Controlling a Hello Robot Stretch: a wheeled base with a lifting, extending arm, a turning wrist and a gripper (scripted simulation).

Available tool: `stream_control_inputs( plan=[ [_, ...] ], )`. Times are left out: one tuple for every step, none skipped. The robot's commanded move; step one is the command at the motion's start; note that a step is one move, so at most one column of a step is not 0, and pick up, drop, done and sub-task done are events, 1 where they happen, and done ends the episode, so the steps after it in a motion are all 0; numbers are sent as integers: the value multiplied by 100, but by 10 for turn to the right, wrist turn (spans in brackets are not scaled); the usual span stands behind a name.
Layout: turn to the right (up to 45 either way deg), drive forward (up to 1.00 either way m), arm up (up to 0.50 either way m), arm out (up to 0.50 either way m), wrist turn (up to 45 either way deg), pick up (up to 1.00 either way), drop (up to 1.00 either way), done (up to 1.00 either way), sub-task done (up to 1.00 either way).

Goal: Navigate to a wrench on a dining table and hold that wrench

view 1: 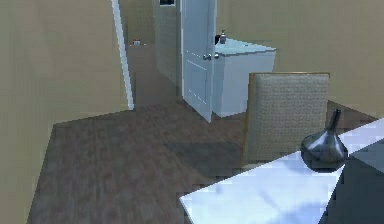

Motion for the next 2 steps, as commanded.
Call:
stream_control_inputs(
  plan=[
    [0,0,-30,0,0,0,0,0,0],
    [0,0,0,0,0,100,0,0,0]
  ],
)
